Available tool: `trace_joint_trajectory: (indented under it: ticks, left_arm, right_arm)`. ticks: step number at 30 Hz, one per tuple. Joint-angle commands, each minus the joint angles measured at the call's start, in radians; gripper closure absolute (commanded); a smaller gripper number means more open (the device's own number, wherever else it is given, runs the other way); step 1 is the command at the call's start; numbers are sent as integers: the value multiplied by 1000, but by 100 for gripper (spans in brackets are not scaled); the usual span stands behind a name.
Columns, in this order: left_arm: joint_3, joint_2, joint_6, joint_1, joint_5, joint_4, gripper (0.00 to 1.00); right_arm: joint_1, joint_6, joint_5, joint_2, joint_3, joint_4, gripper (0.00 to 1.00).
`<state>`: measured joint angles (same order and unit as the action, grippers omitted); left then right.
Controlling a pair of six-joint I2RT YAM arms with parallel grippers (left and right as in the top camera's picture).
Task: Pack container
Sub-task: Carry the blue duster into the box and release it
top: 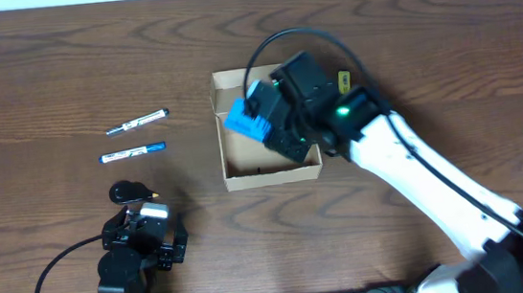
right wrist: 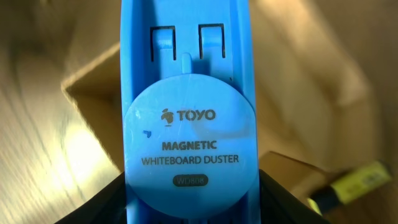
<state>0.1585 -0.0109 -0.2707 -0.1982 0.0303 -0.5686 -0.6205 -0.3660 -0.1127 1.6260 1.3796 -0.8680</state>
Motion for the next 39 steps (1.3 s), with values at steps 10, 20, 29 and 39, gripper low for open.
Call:
trace_joint_trajectory:
  ticks: [10,20,29,39]
  left_arm:
    - [-9,5,-18,-3,14,-3,5]
    - [-9,5,-18,-3,14,-3,5]
    - [-9,5,-18,-3,14,-3,5]
    - [-9,5,-18,-3,14,-3,4]
  right_arm:
    - [-6,-270,-64,143,3,-4,52]
    - [2,-379,-106,143,3,-30,54]
    - [13,-402,-154,143,3,-26,44]
    - [13,-397,-154,143,3,-26,34]
